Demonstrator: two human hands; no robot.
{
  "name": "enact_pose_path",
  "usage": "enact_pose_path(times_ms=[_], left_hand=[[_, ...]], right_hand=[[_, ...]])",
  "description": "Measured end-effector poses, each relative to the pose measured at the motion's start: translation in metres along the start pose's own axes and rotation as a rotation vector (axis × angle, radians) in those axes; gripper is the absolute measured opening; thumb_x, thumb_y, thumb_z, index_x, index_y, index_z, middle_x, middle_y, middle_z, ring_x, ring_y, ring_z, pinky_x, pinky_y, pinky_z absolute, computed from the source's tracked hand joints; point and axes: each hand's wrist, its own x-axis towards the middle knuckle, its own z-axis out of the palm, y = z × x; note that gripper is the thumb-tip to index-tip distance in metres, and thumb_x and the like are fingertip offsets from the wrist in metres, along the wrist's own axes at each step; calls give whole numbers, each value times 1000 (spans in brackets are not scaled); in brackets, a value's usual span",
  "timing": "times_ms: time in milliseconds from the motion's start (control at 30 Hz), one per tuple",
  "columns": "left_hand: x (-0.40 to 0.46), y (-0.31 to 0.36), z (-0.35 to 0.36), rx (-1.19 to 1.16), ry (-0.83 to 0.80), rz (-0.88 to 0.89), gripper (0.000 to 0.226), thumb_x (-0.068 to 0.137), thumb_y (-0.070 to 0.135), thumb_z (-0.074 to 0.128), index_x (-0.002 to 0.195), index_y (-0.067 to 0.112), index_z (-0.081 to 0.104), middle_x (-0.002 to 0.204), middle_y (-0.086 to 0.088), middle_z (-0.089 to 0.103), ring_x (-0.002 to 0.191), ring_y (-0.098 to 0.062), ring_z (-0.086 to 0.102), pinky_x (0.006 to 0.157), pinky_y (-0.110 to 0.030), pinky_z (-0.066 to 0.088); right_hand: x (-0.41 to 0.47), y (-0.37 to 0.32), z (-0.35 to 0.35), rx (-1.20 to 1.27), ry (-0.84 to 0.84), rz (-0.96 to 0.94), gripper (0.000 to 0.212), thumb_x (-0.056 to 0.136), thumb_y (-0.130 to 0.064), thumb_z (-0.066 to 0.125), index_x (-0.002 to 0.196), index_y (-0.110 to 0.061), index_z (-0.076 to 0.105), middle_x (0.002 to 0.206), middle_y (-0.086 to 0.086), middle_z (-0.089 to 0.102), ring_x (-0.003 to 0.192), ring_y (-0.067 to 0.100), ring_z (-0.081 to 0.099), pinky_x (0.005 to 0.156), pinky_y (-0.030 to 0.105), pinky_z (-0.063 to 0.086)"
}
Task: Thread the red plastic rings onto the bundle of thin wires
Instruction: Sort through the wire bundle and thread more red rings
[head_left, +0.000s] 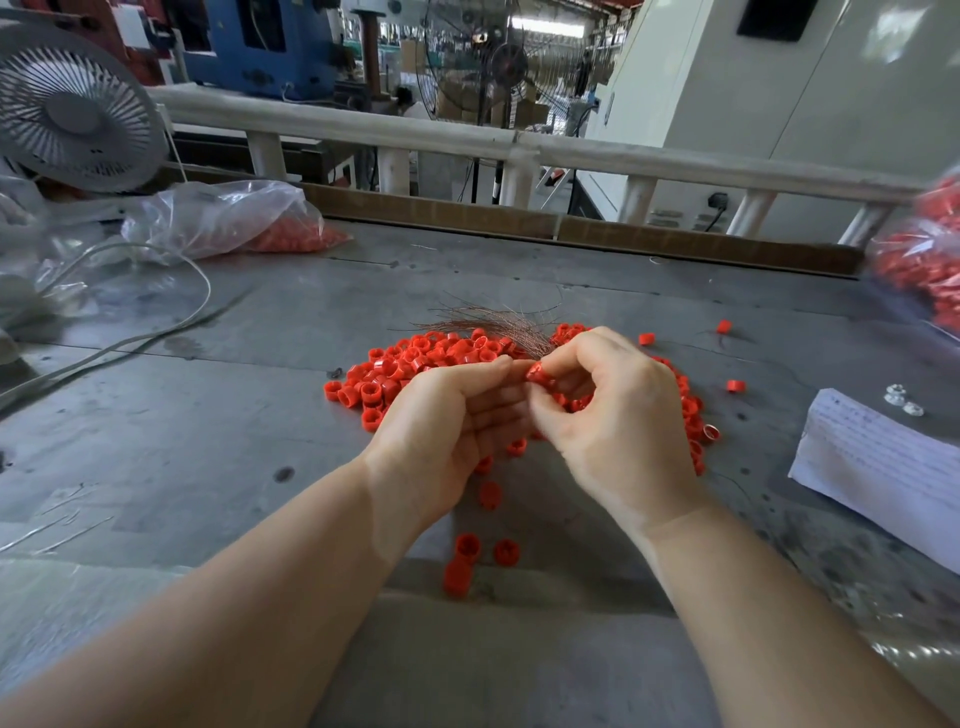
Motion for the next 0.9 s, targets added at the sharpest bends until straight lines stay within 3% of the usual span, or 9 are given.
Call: enact_pose_path(times_ms=[367, 567, 667, 767, 900], left_hand=[[1, 0, -1, 24, -39, 25, 16, 80, 13, 59, 80, 3, 71, 69, -7, 67, 61, -16, 63, 52, -22, 54], [3, -4, -6, 114, -97, 116, 33, 65, 18, 68, 95, 3, 71, 86, -12, 72, 78, -19, 67, 72, -26, 57], [3, -5, -5, 101, -101, 131, 29, 61, 23, 71, 85, 9, 73, 82, -9, 72, 74, -15, 66, 73, -24, 56], [4, -5, -4, 19, -96, 129, 15, 59, 16, 70, 73, 11, 73, 67, -4, 69, 57, -7, 63, 62, -17, 55], [5, -3, -6, -45, -80, 158, 19, 61, 11, 65, 80, 6, 67, 66, -4, 68, 56, -7, 64, 60, -15, 53]], right_hand=[[0, -2, 1, -51, 38, -94, 9, 72, -5, 64, 69, 2, 59, 69, 10, 57, 63, 24, 54, 57, 38, 46], [0, 1, -1, -14, 14, -130, 7, 74, 0, 67, 71, 2, 61, 75, 11, 59, 71, 26, 57, 63, 38, 48], [-1, 3, 1, -37, 26, -137, 14, 73, 3, 71, 66, 2, 58, 77, 11, 60, 74, 27, 57, 65, 38, 48], [-1, 2, 3, -4, 66, -143, 10, 75, 3, 70, 67, 2, 65, 78, 9, 62, 74, 23, 59, 67, 30, 48], [-1, 2, 4, 112, 69, -103, 10, 77, 8, 68, 77, 0, 72, 82, 5, 65, 78, 12, 60, 74, 13, 46]])
